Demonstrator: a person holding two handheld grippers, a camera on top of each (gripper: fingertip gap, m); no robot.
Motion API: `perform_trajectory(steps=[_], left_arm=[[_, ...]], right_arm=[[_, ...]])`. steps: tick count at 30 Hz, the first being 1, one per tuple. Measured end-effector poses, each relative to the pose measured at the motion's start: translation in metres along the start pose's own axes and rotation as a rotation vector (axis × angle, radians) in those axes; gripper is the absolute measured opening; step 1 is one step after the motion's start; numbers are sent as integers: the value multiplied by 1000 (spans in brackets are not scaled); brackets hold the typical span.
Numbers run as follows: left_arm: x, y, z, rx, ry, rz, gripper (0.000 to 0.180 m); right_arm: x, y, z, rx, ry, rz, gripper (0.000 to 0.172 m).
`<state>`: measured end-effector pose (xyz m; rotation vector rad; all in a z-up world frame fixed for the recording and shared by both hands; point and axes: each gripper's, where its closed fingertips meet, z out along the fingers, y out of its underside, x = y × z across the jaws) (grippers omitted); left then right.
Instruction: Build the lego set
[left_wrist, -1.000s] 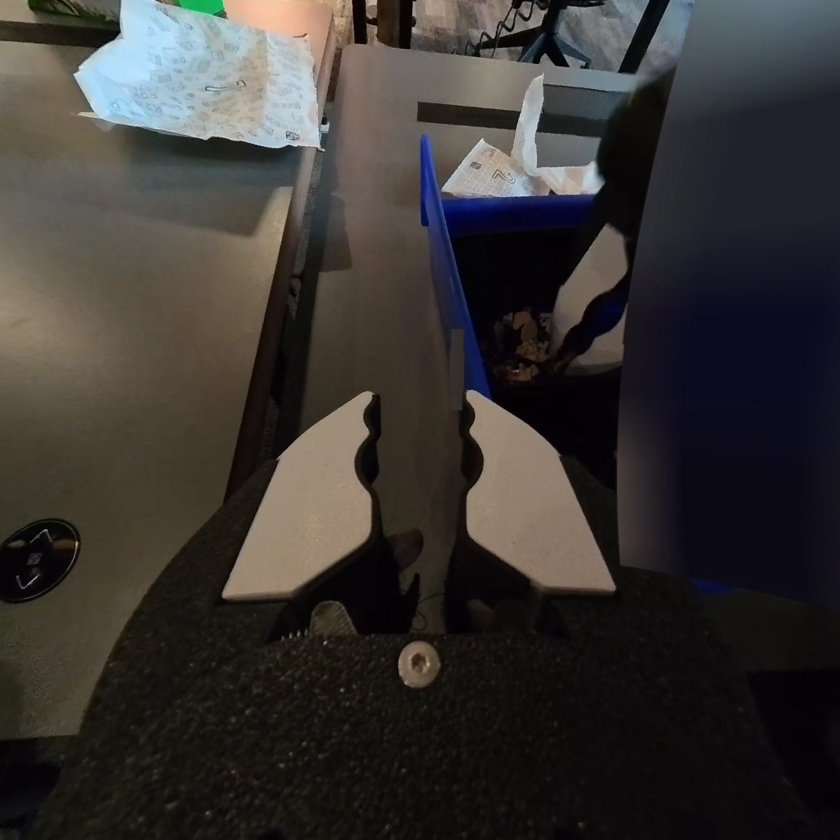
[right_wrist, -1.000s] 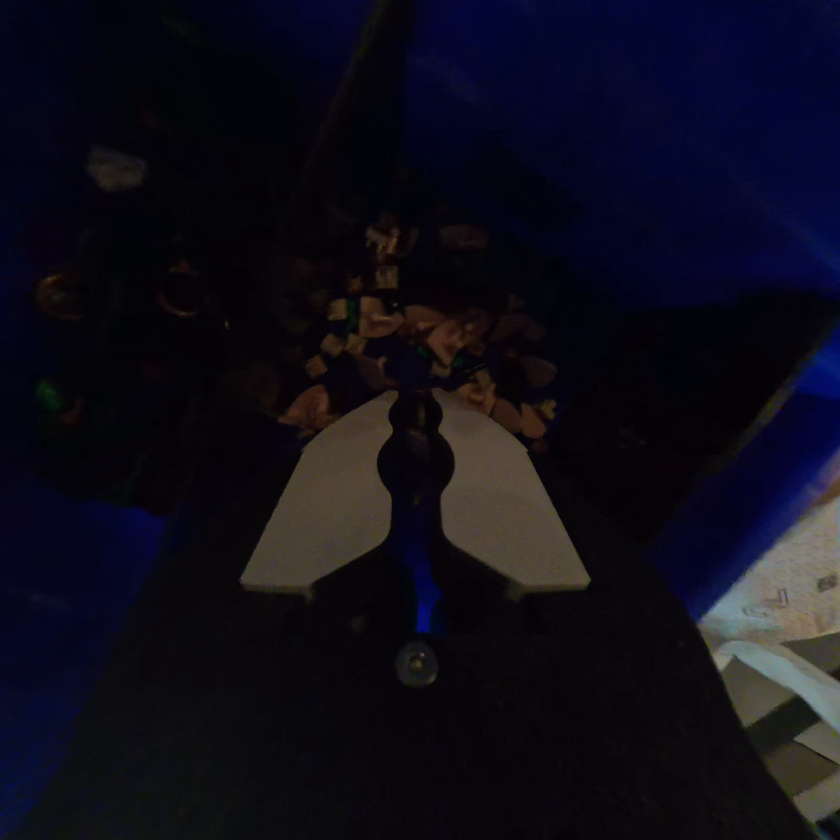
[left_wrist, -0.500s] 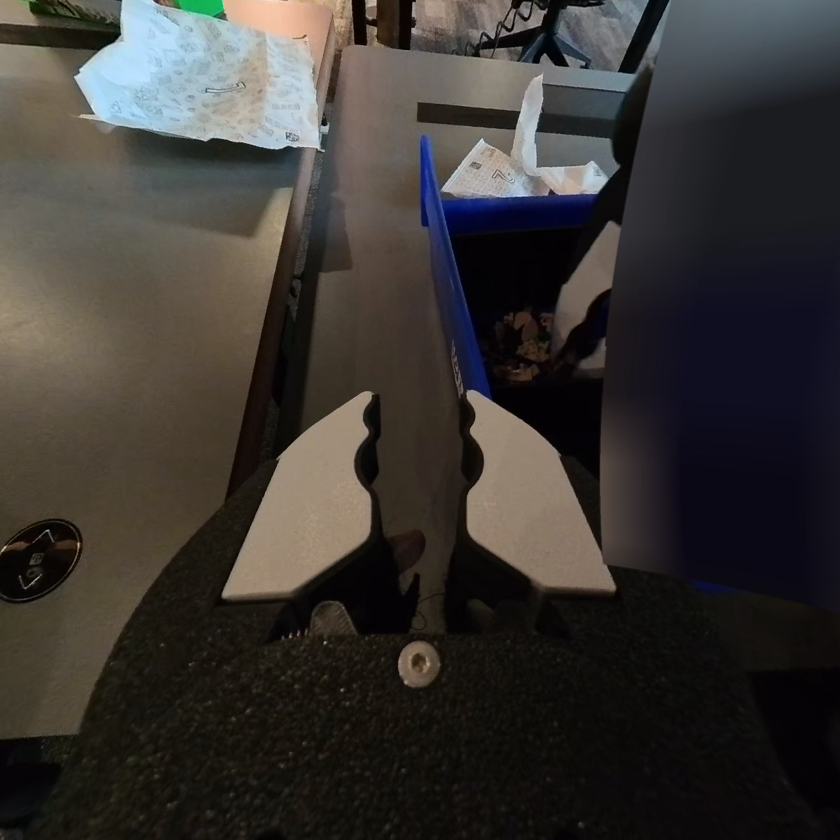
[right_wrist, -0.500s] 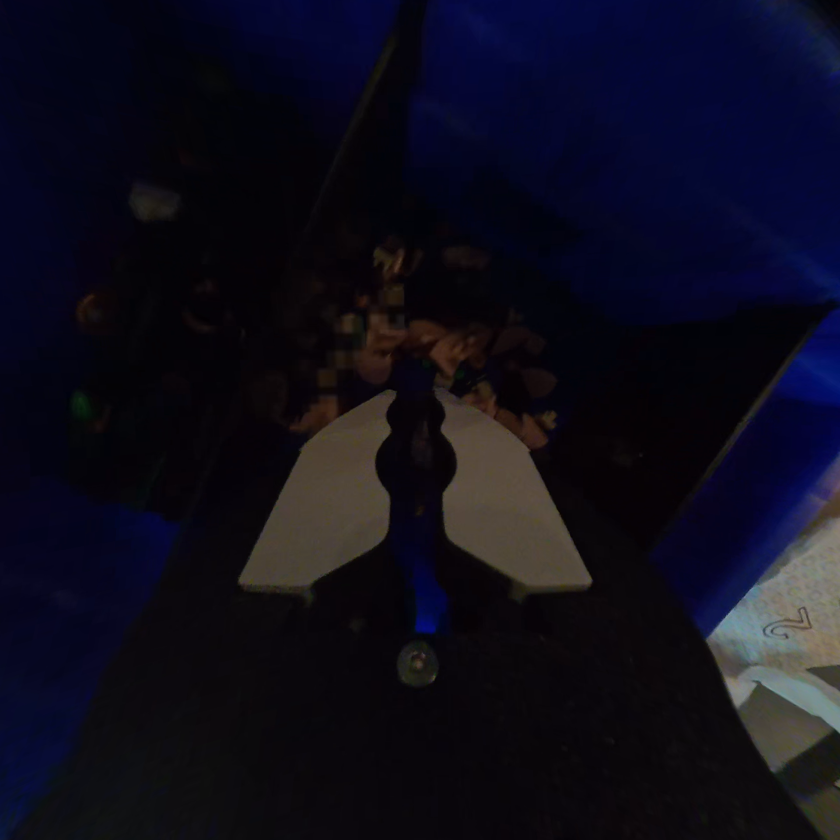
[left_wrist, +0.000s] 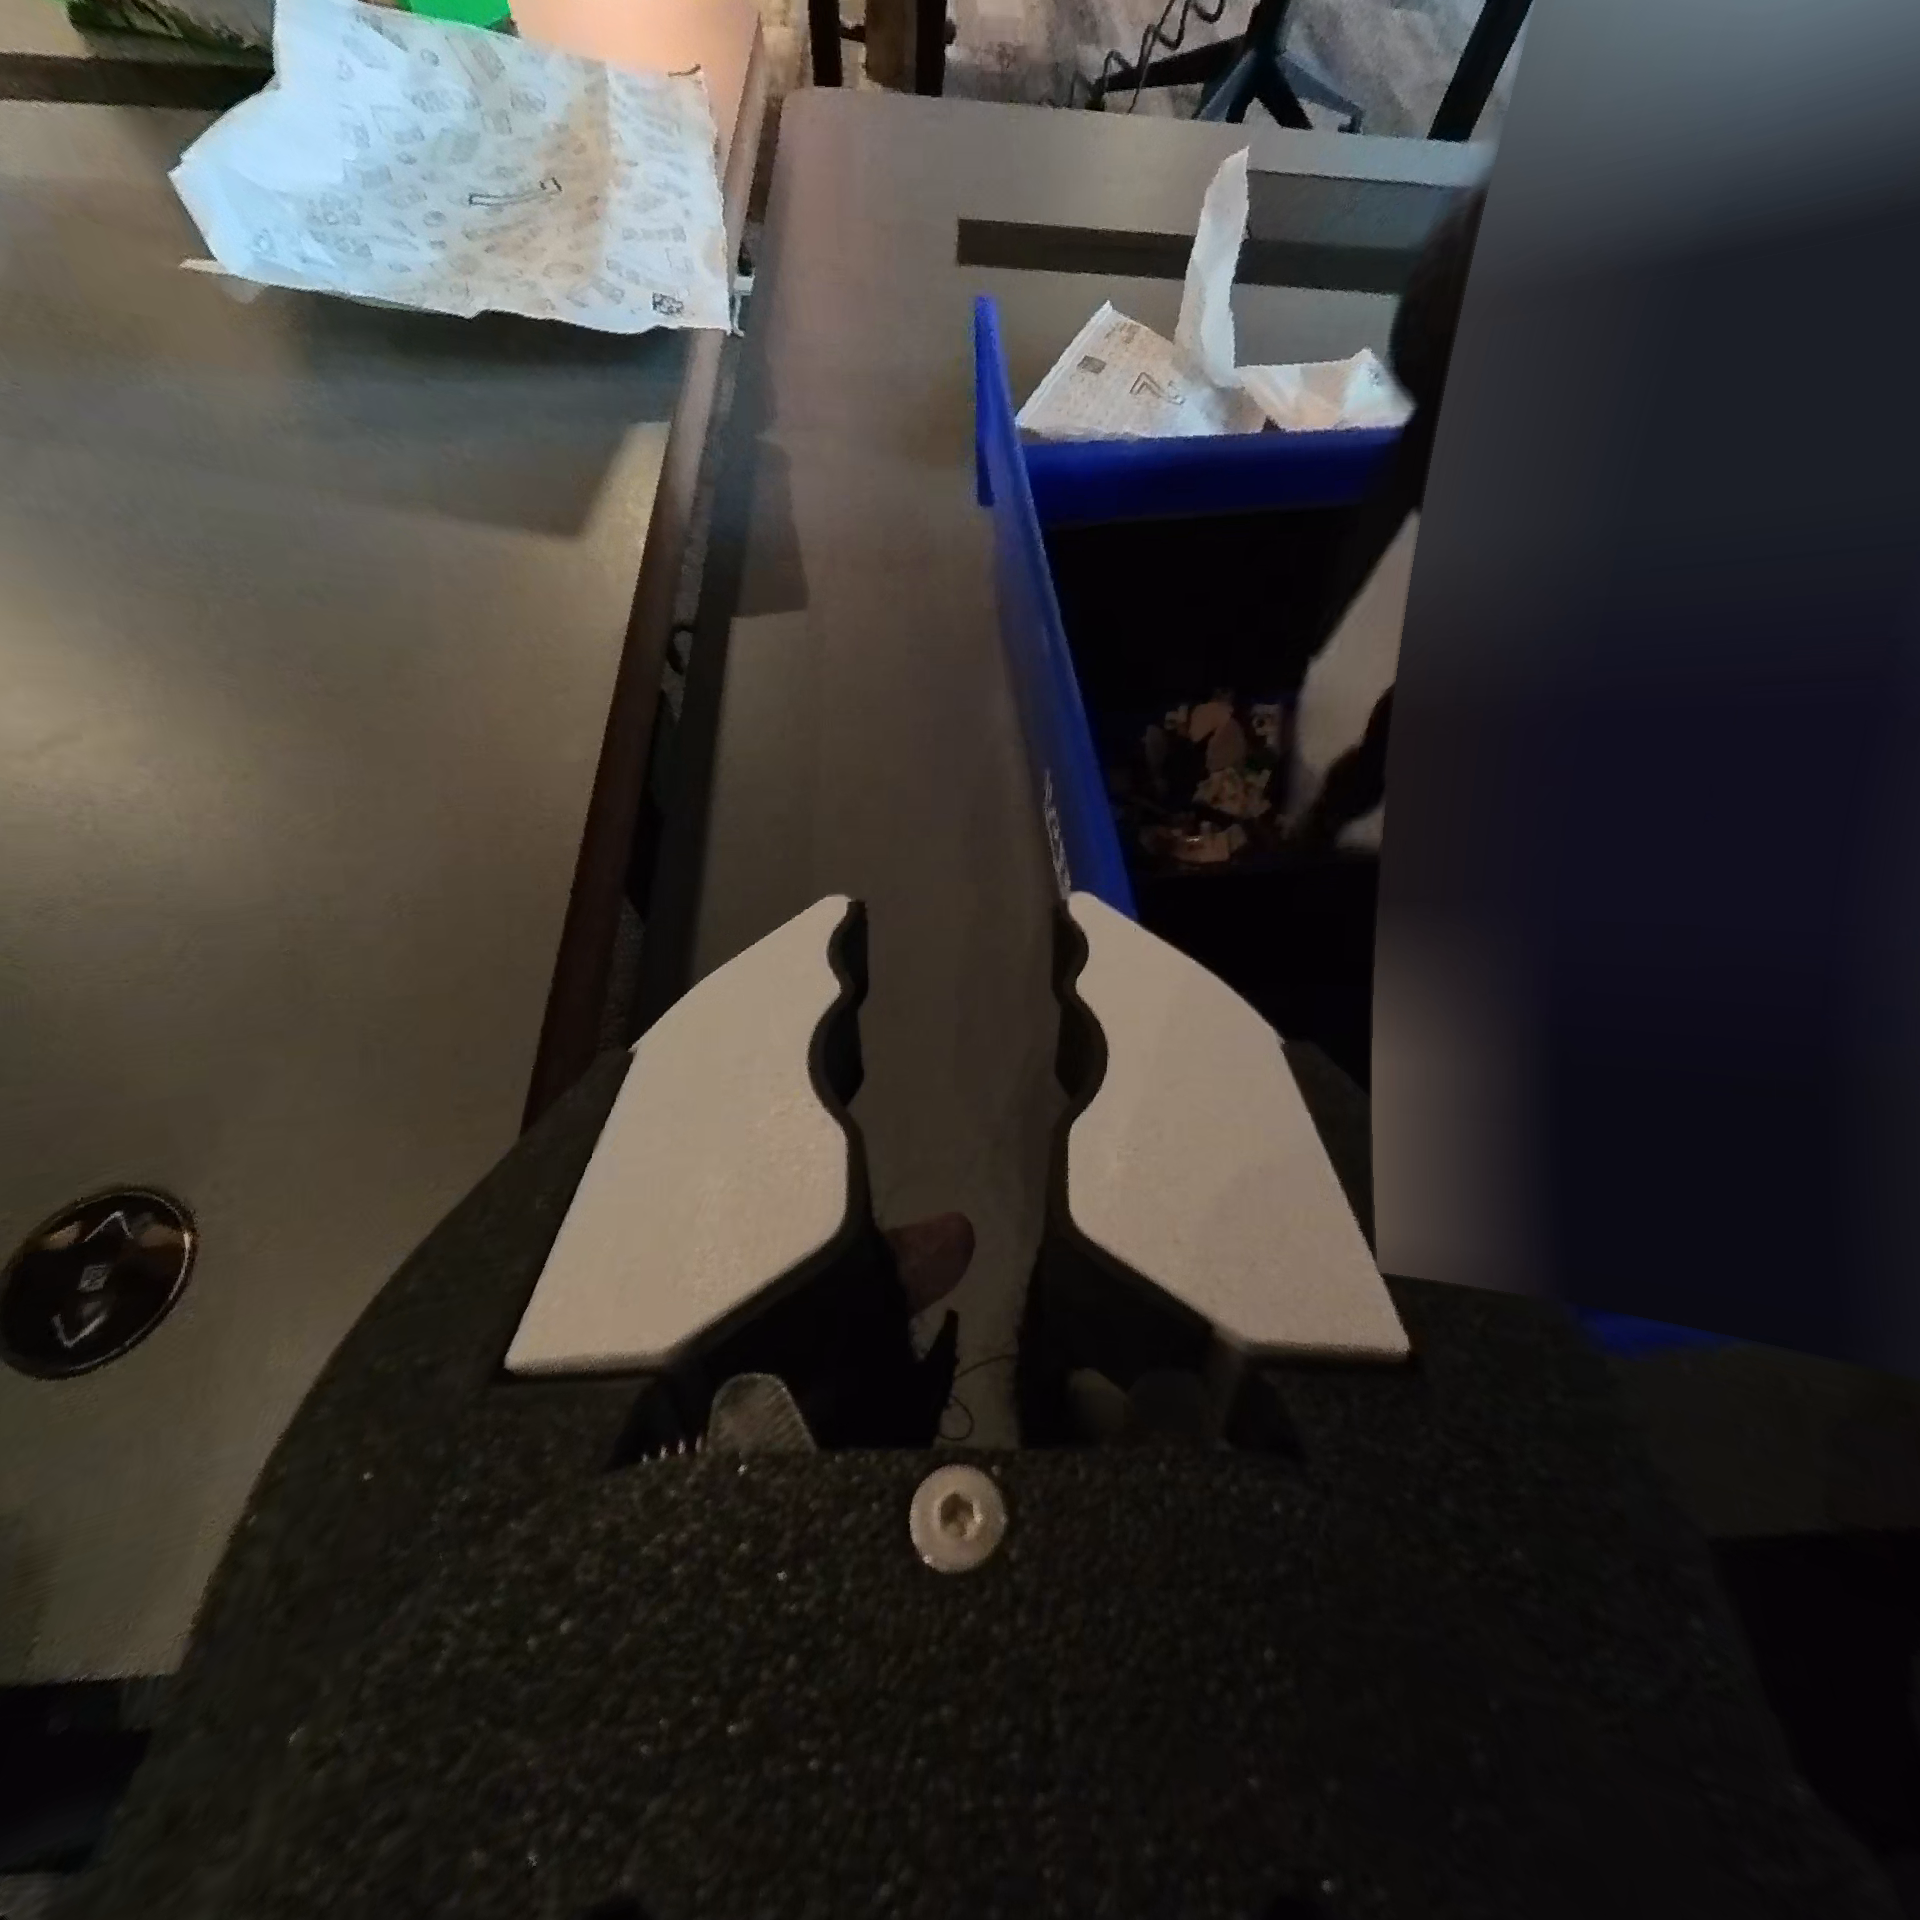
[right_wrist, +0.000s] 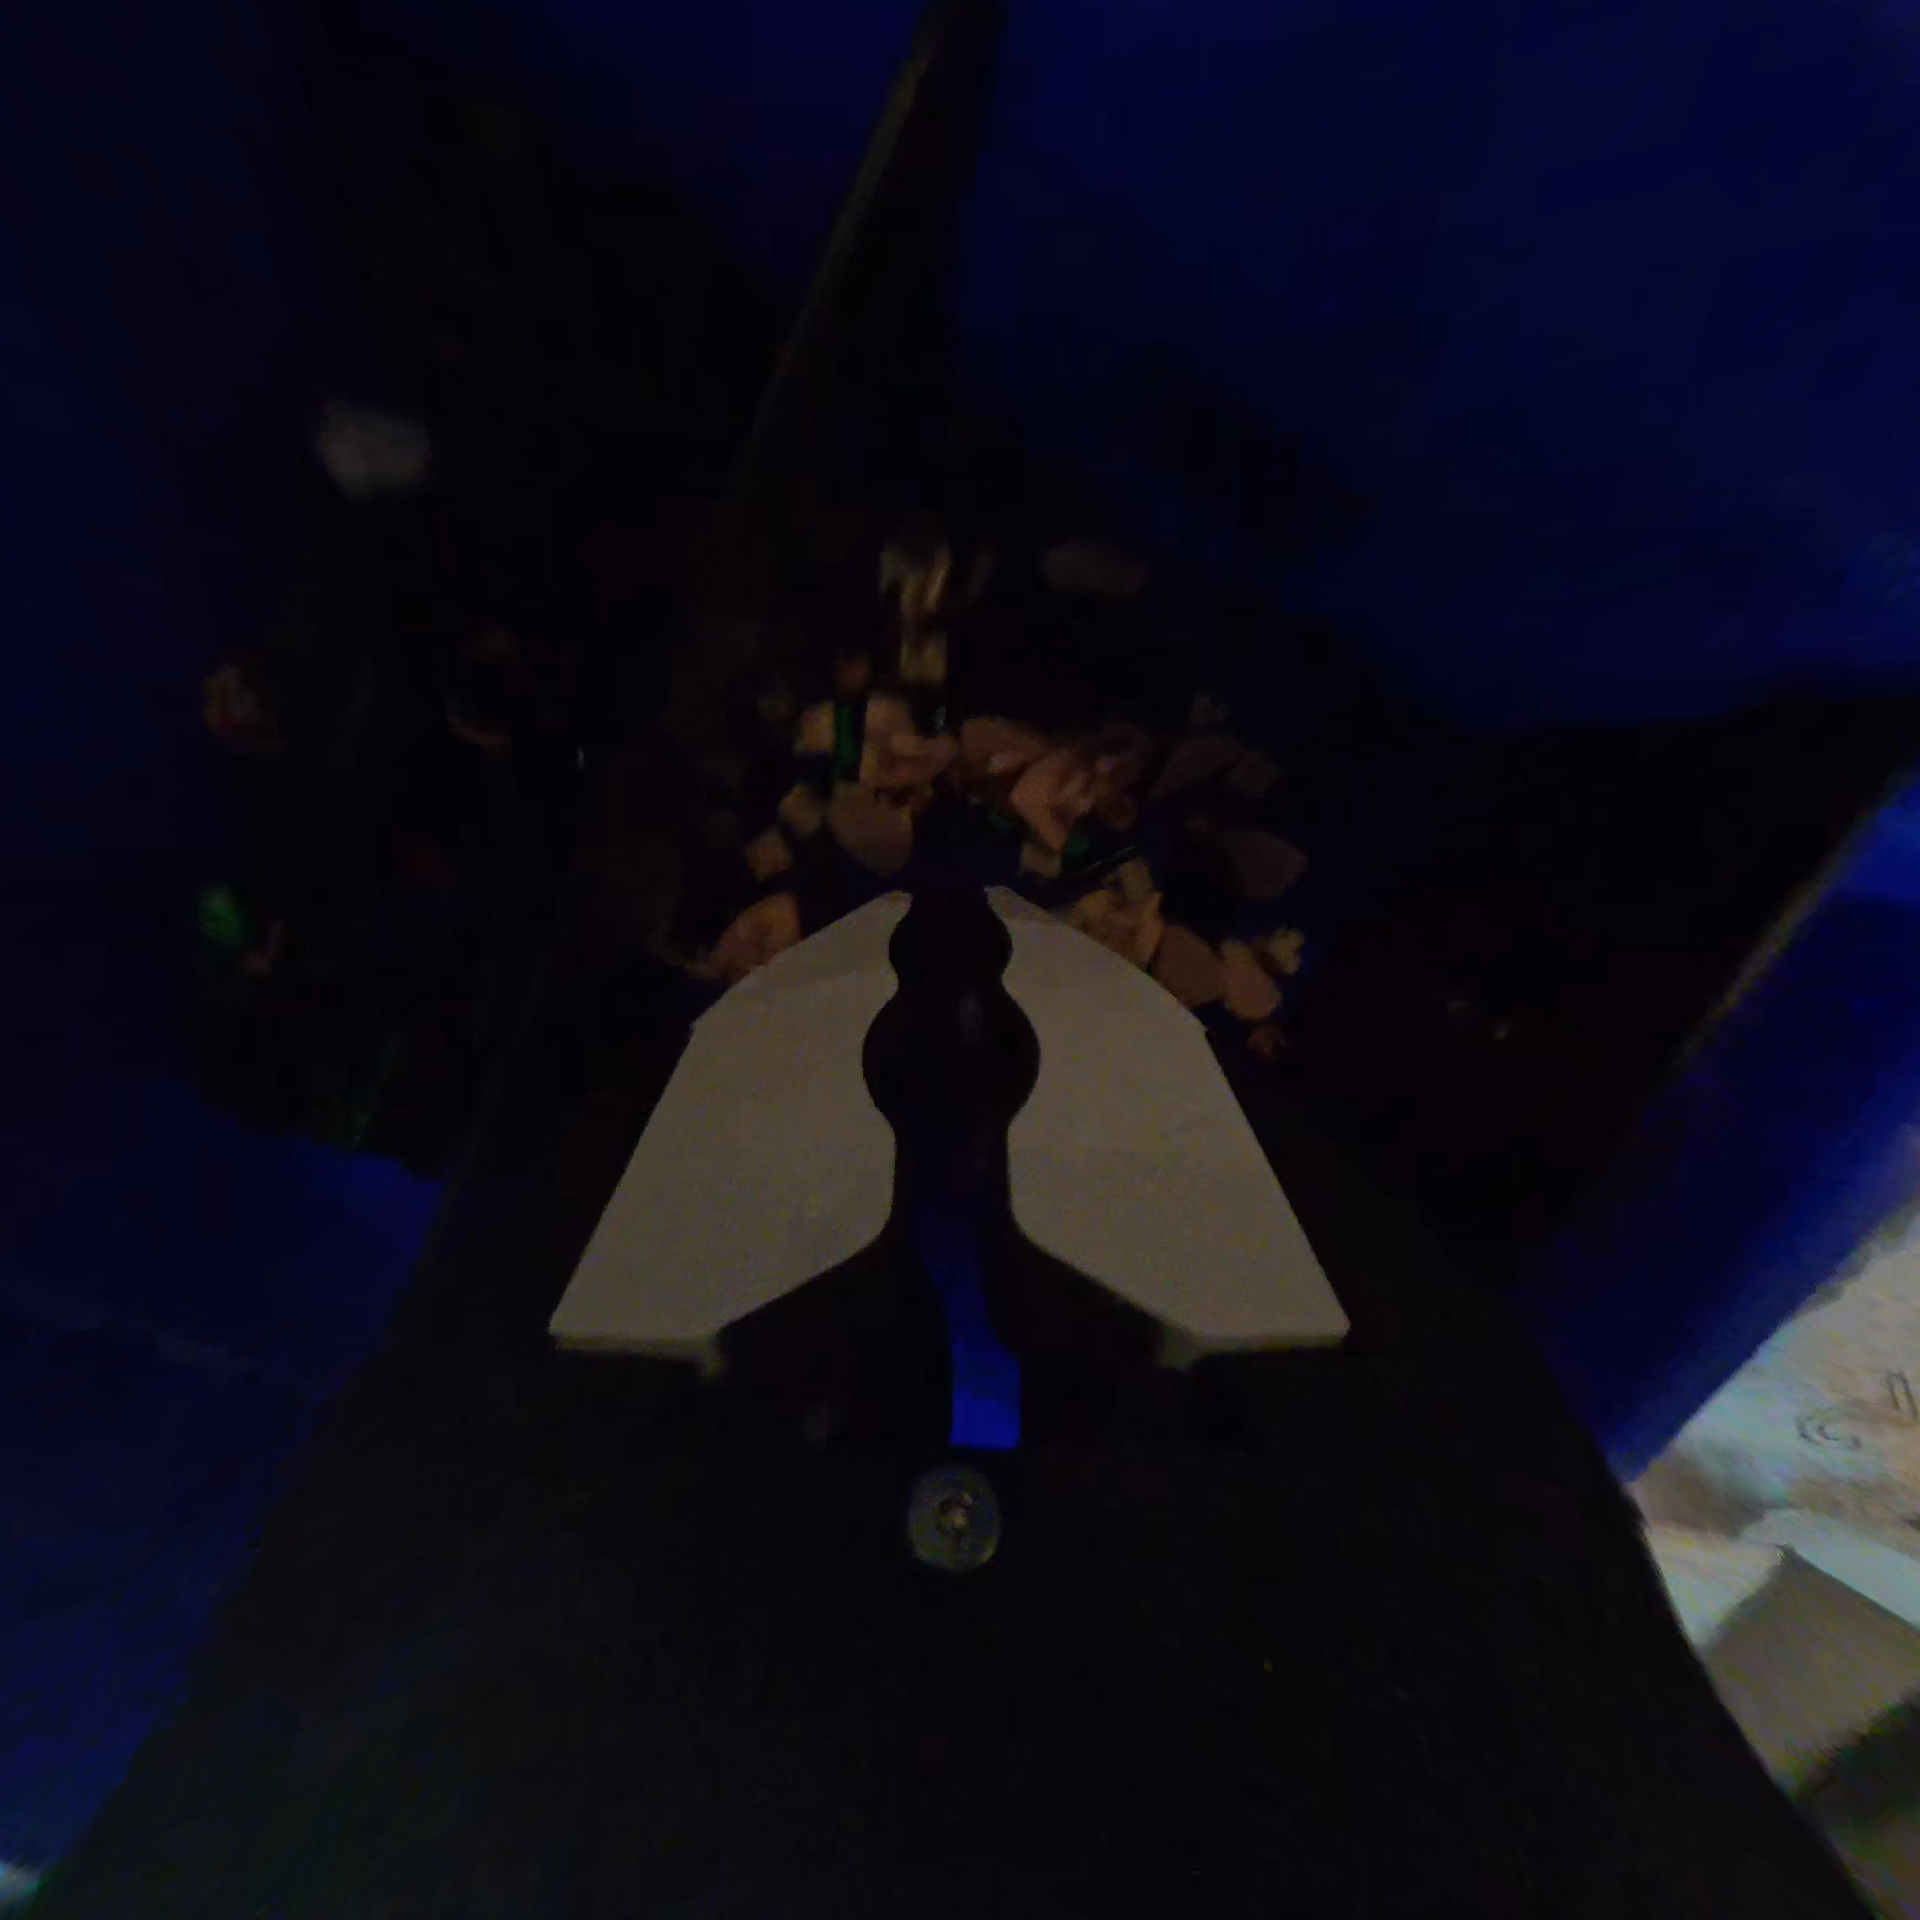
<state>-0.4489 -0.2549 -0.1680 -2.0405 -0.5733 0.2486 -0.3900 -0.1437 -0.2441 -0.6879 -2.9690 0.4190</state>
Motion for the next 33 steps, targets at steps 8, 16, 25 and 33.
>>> perform_trajectory(steps=[8,16,25,33], left_arm=[[-1,0,0,-2,-4,3,34],[-2,1,2,-13,-17,4,35],[-2,0,2,-6,-16,10,35],[-1,-4,-3,19,-18,11,36]], right_arm=[[-10,-3,14,-16,-82,4,5],[5,16,-12,-79,9,-15,6],[32,26,-70,119,151,113,13],[21,92,-162,459,355,440,13]])
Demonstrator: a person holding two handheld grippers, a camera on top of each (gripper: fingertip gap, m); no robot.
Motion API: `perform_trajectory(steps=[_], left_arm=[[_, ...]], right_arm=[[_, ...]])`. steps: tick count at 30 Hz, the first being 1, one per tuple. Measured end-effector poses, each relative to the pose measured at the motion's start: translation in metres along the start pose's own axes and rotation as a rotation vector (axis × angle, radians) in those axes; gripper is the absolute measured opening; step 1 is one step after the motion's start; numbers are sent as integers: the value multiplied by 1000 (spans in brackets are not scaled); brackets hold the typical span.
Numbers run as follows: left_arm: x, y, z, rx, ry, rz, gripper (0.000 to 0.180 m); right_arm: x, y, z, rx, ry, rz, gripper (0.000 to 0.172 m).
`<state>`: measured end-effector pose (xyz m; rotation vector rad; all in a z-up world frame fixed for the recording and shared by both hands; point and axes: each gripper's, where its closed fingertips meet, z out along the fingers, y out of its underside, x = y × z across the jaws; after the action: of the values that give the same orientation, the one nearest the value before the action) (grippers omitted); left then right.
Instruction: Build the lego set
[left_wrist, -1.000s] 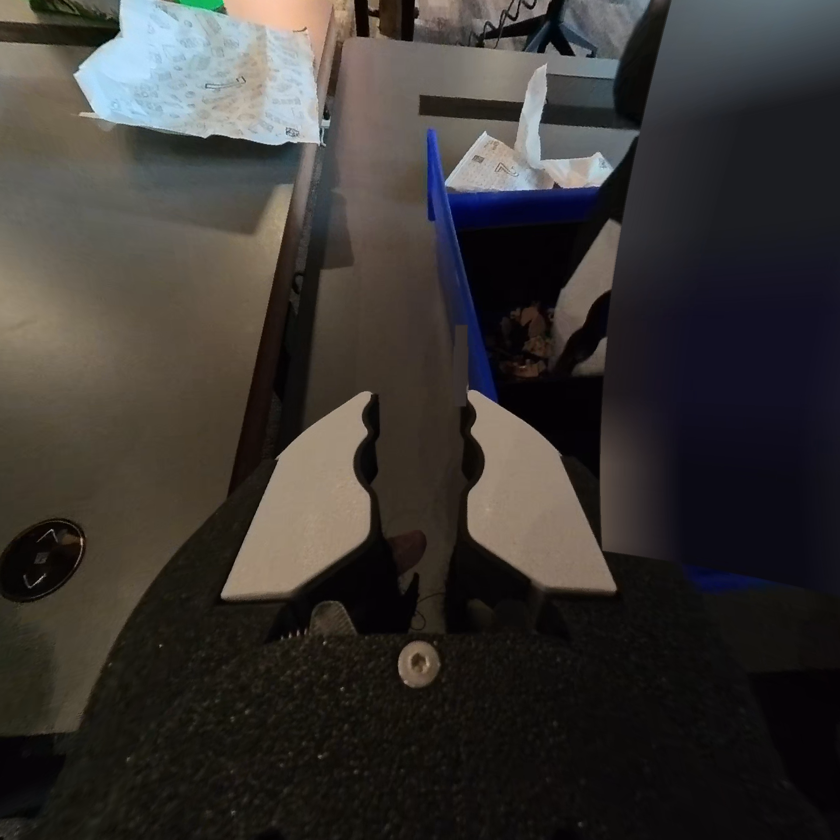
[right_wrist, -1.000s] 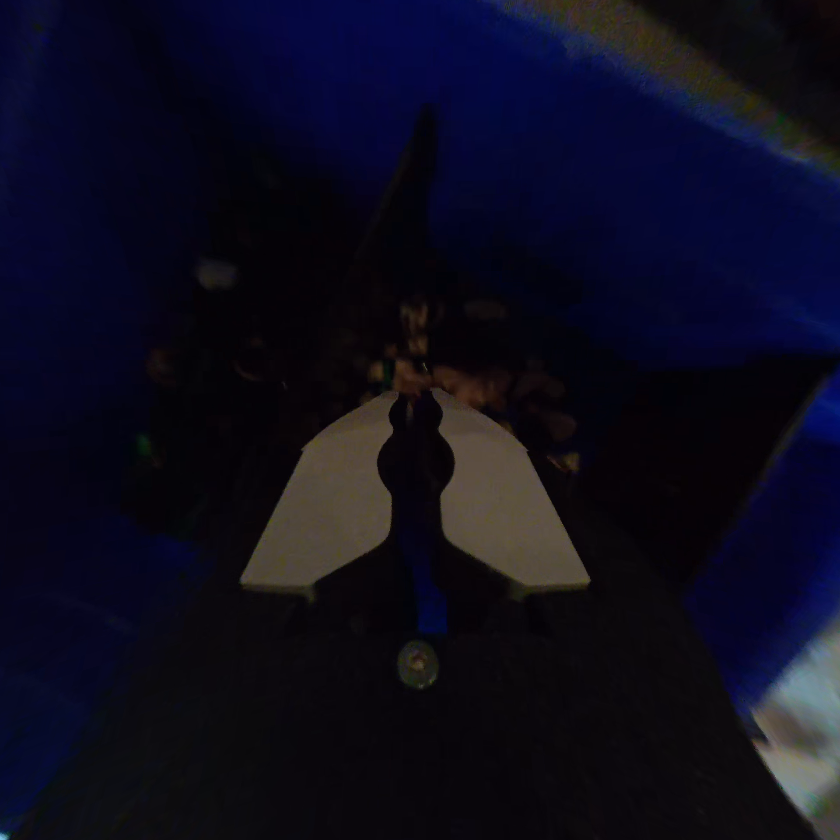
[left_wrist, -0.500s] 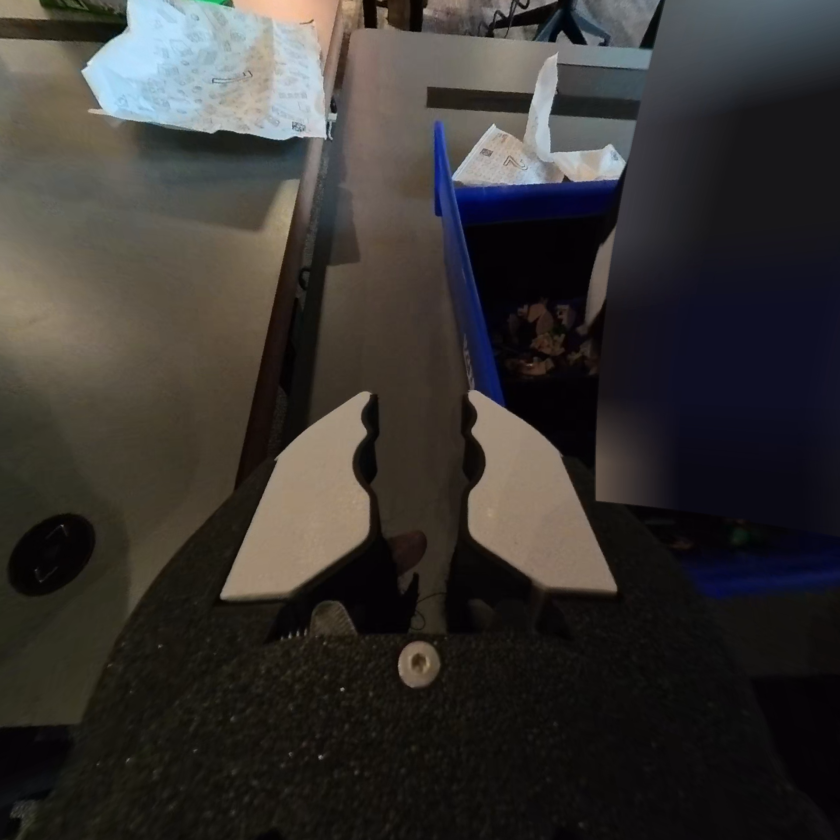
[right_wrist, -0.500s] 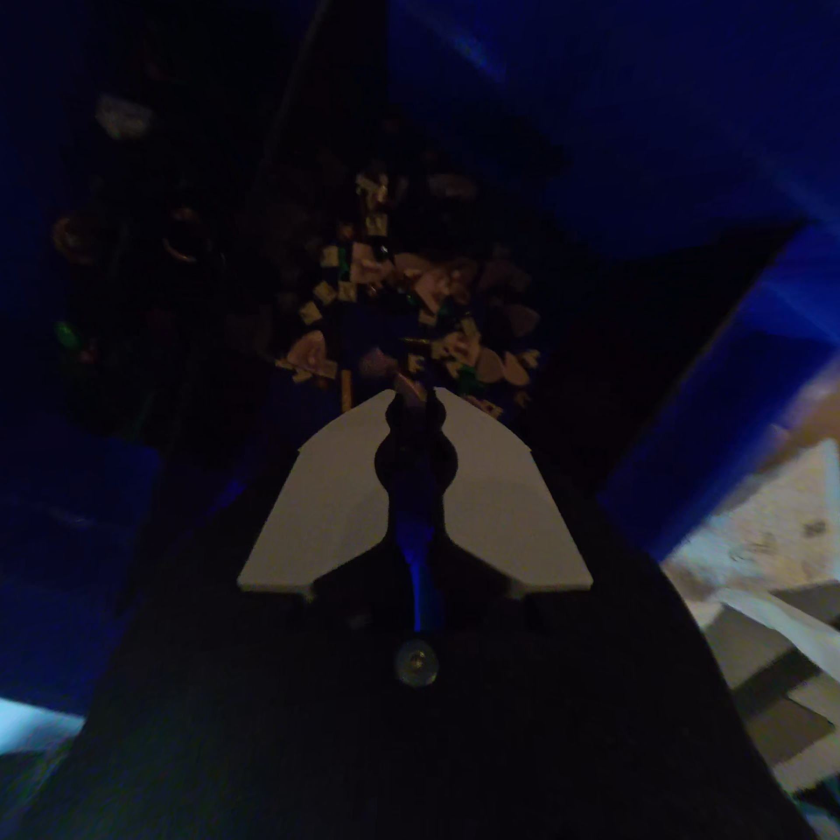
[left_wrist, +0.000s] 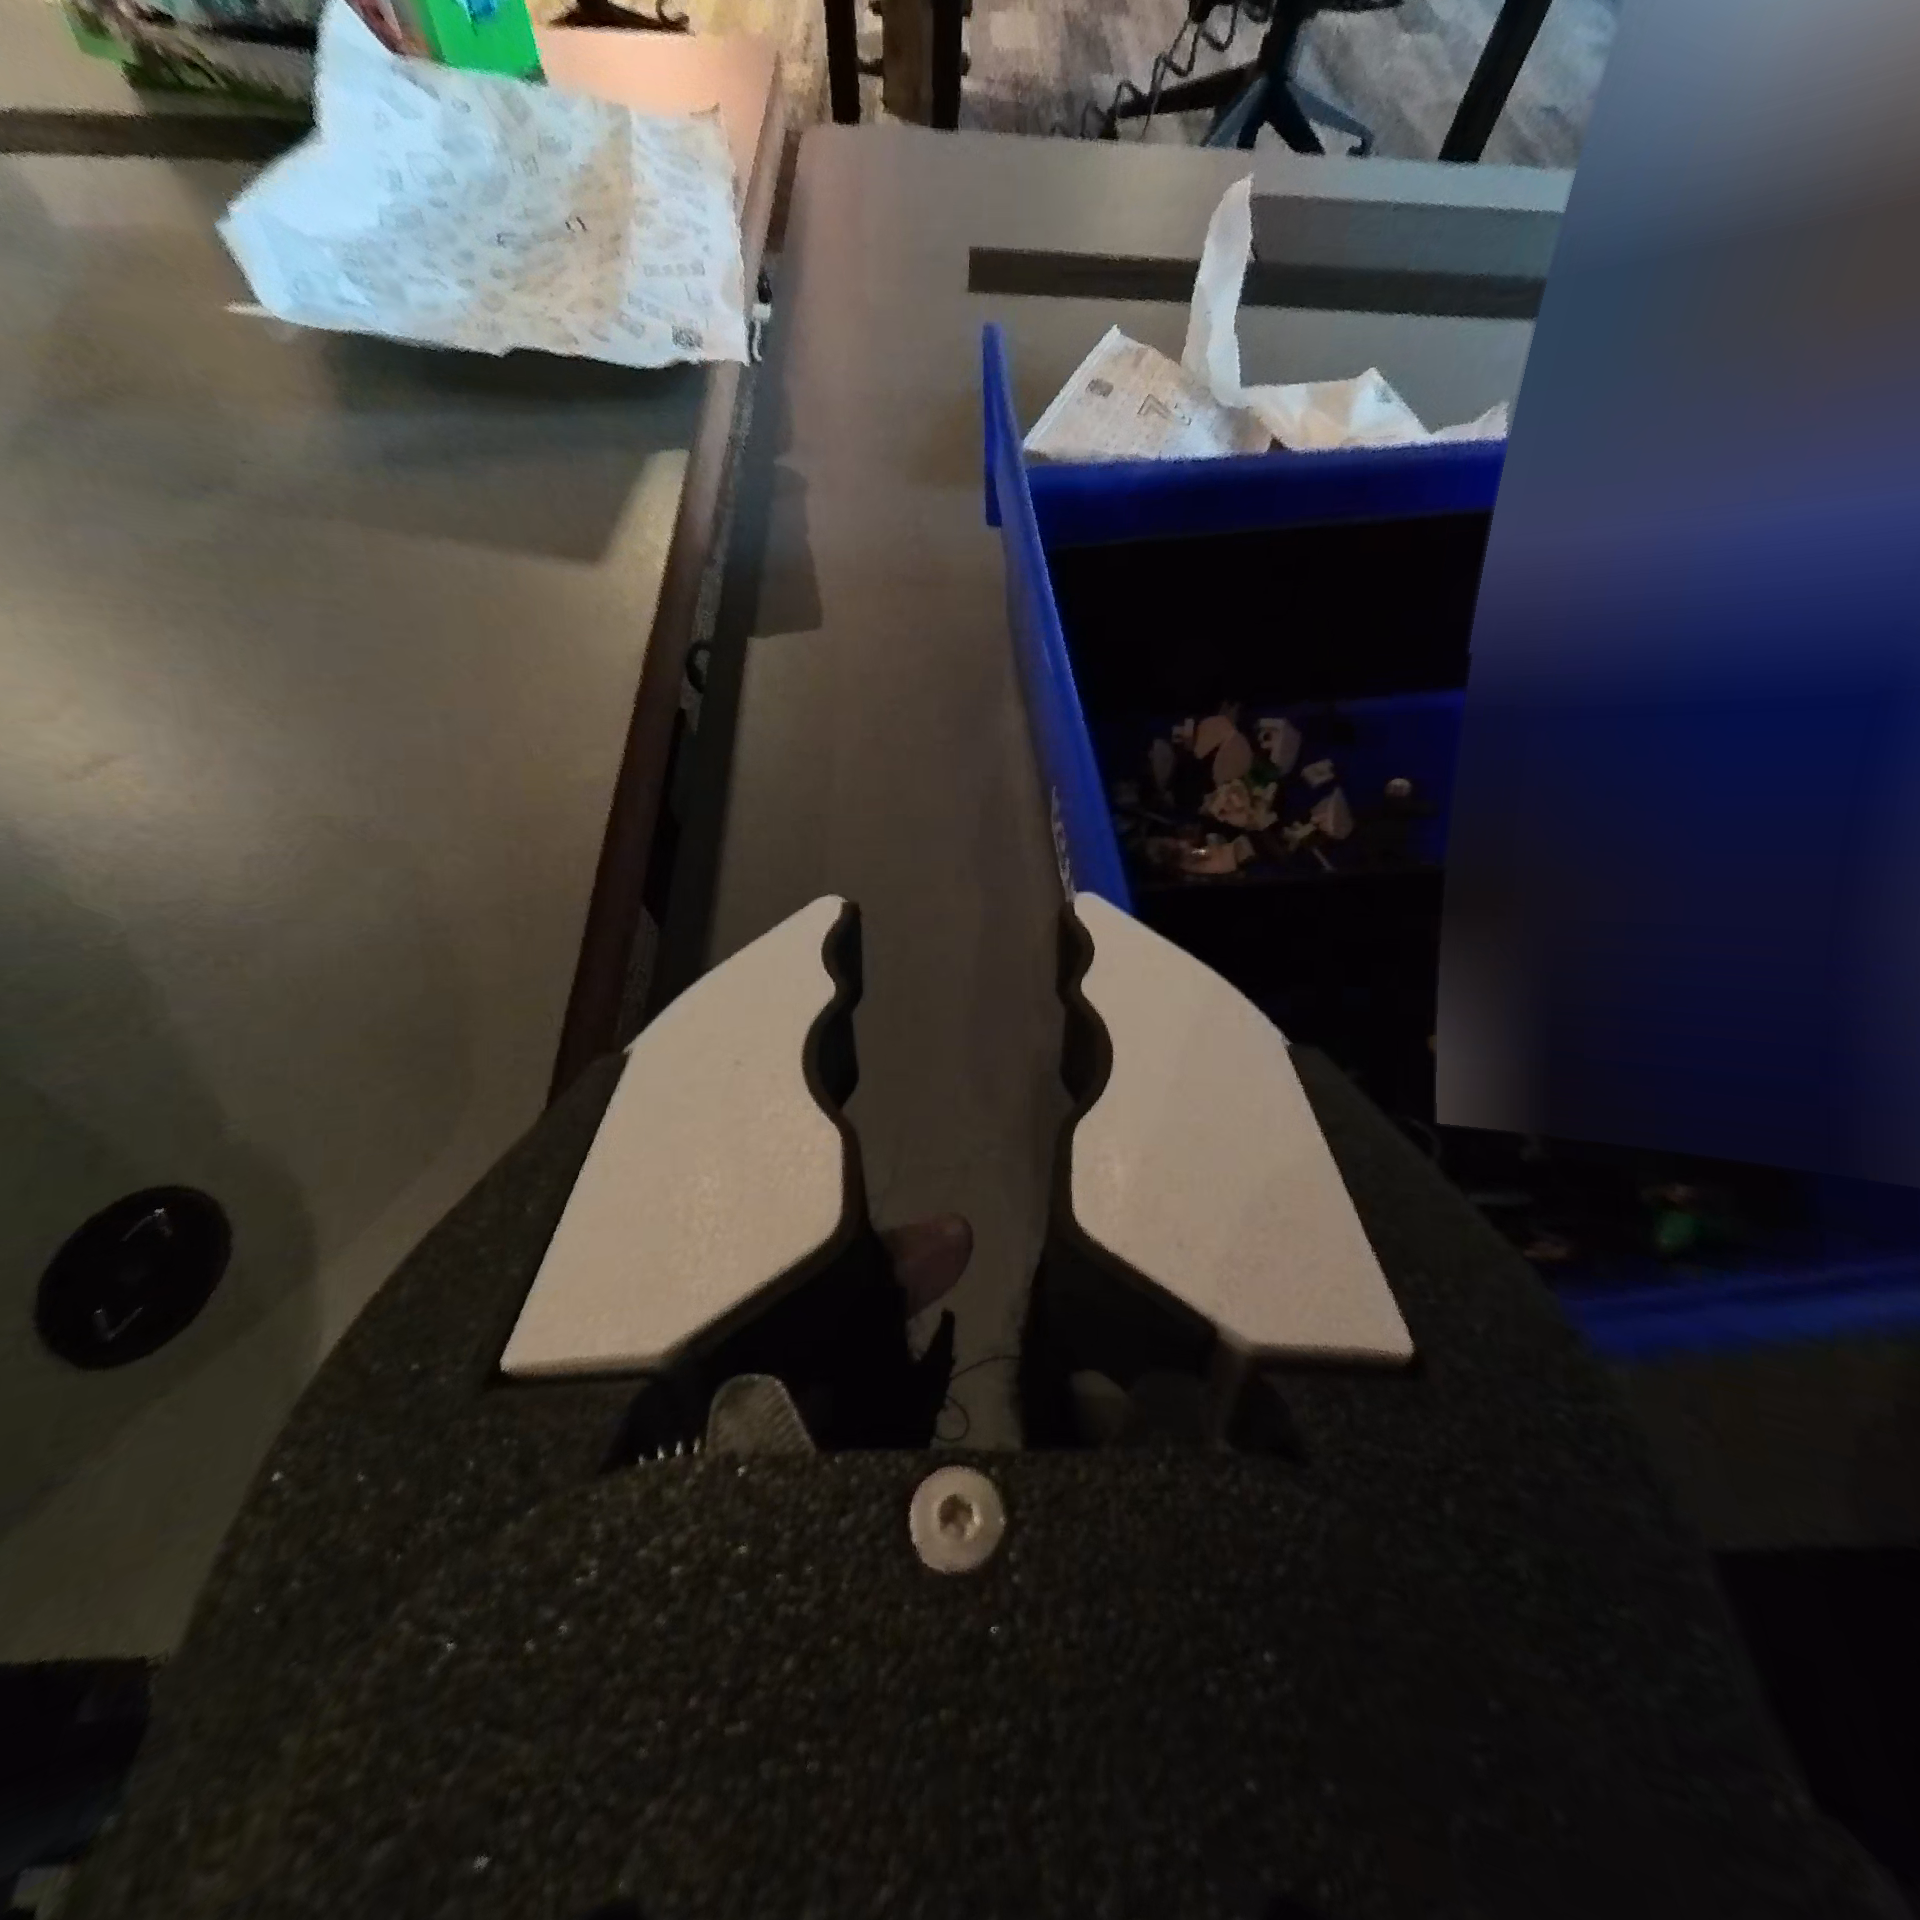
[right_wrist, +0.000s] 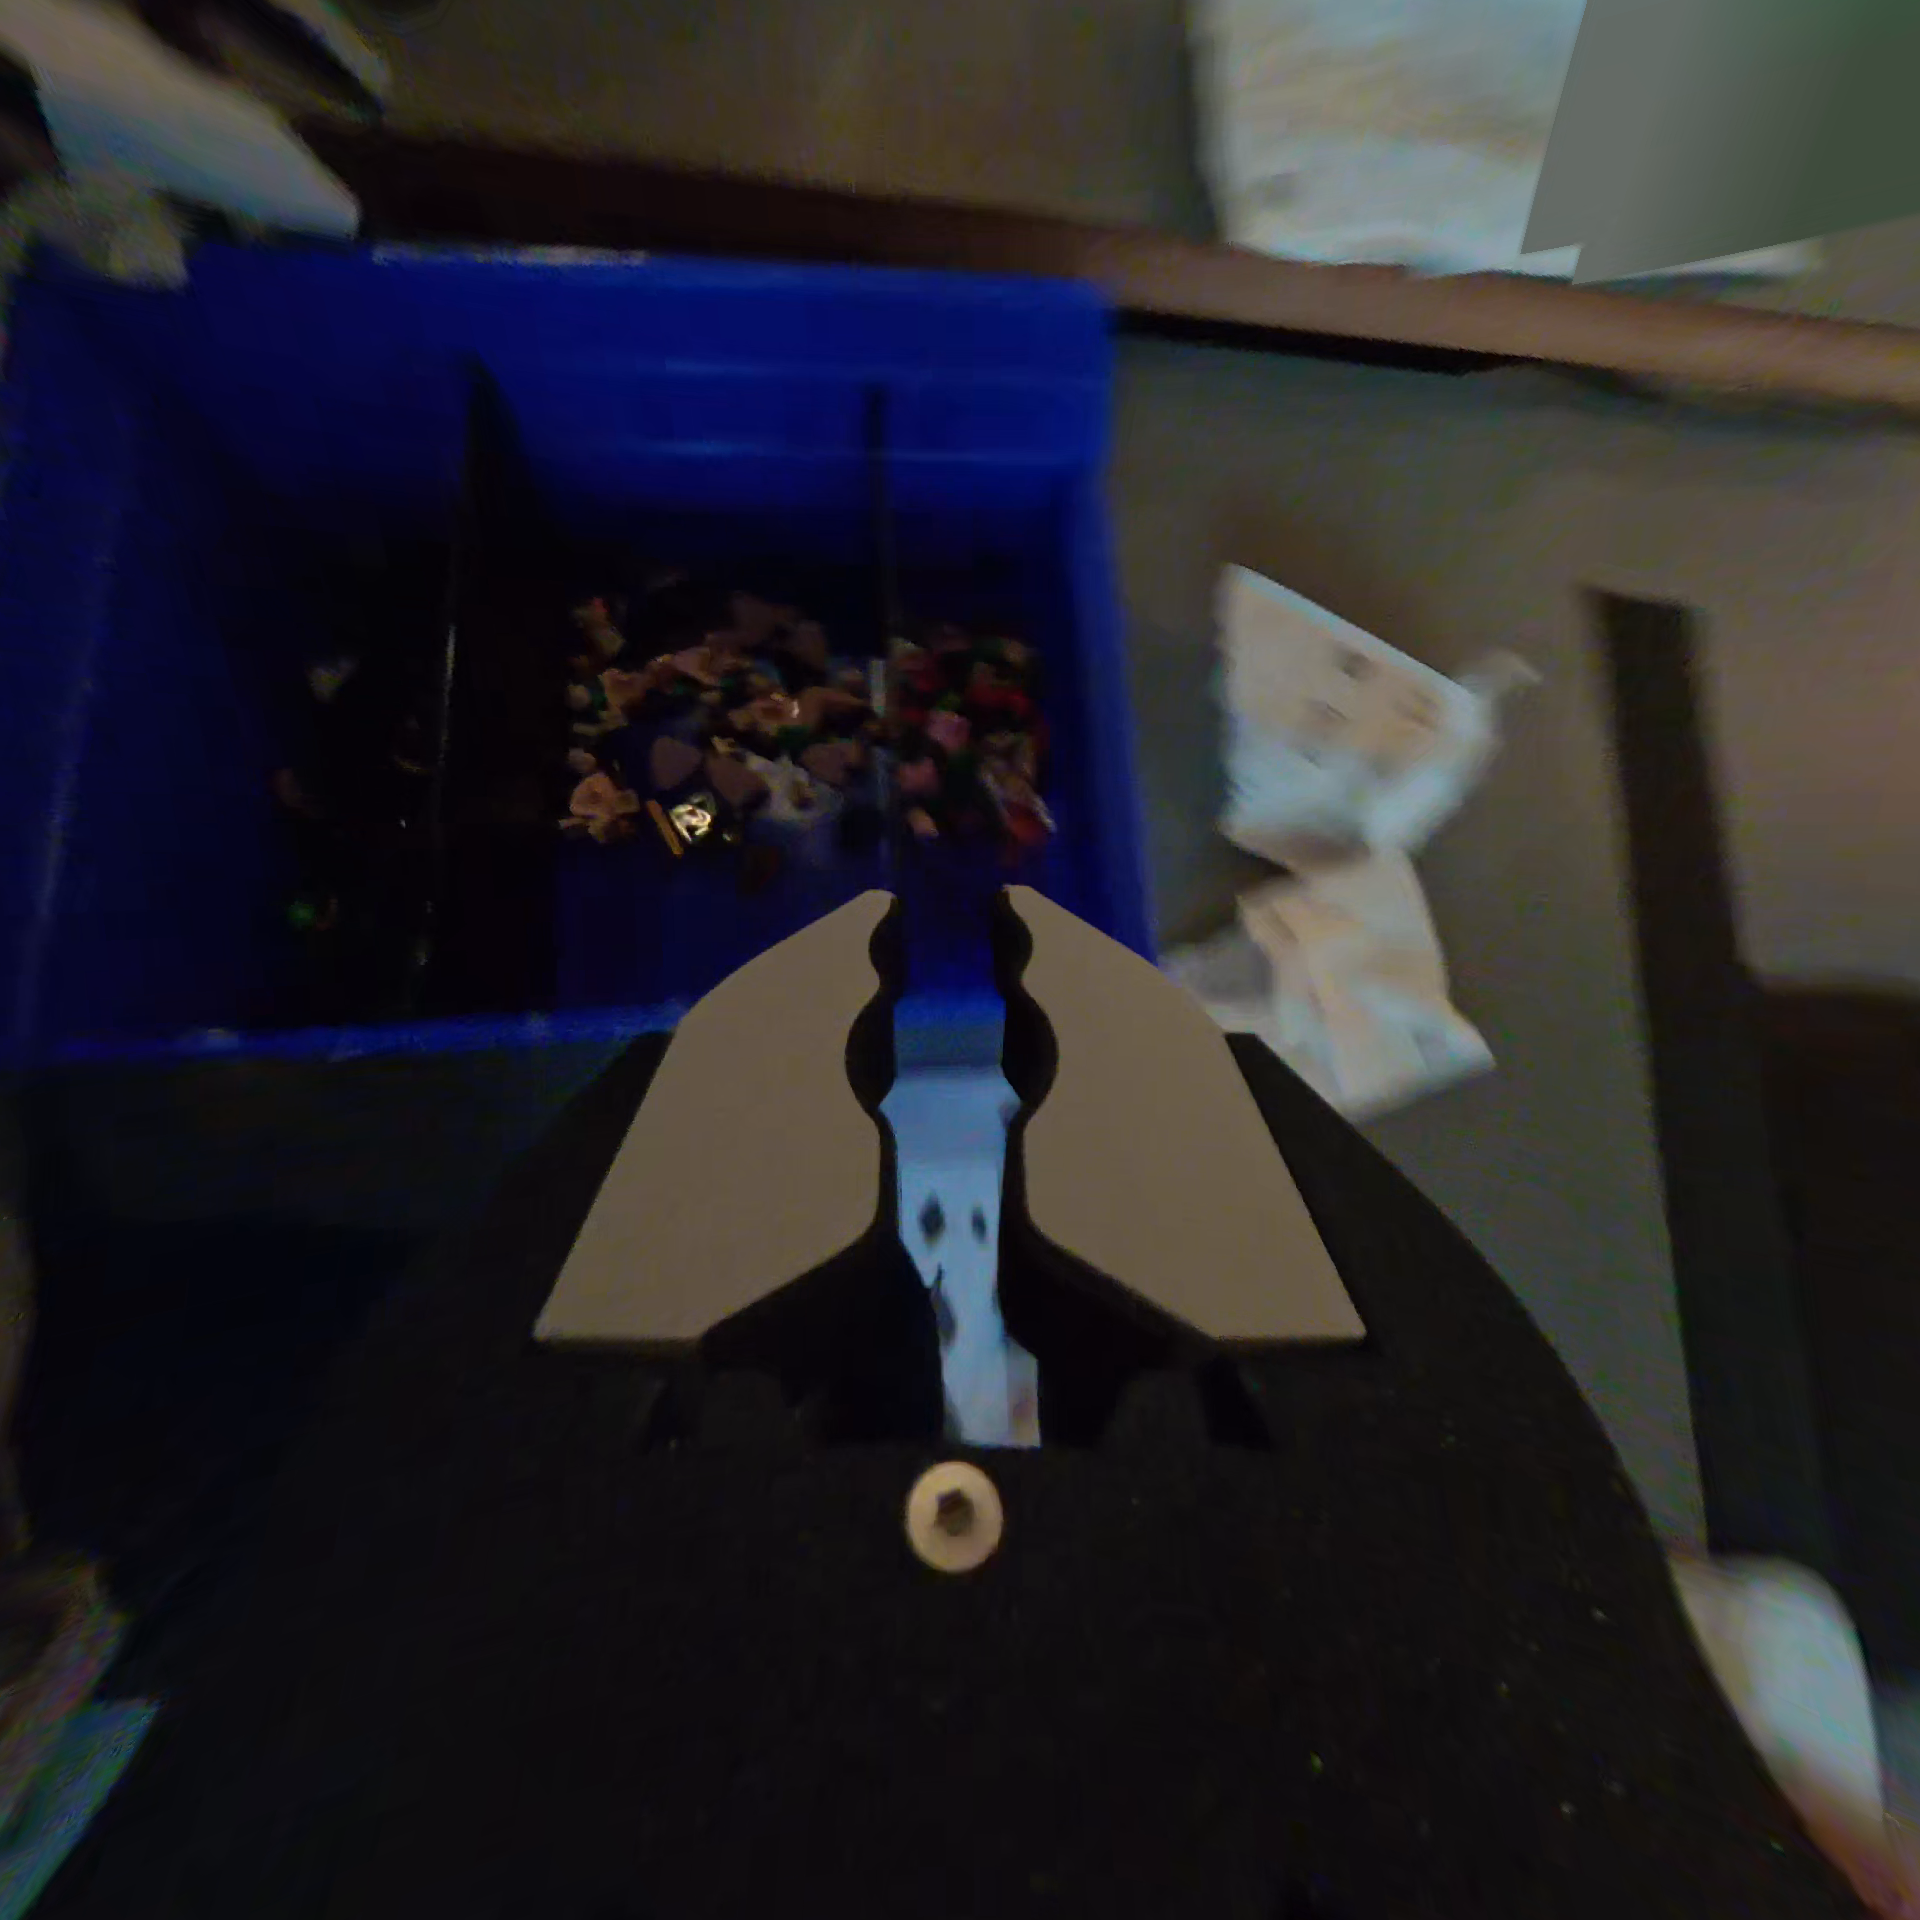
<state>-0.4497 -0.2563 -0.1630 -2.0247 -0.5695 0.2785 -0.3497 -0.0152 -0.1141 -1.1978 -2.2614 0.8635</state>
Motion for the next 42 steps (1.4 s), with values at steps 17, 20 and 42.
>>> perform_trajectory(steps=[17,20,42], left_arm=[[21,-9,9,-53,-12,69,44],[26,-7,14,-72,6,82,44],[31,-5,15,-71,47,92,43]], right_arm=[[-38,154,-37,59,102,355,10],[-41,180,-26,-9,109,372,9],[-41,225,-7,-330,117,351,3]])
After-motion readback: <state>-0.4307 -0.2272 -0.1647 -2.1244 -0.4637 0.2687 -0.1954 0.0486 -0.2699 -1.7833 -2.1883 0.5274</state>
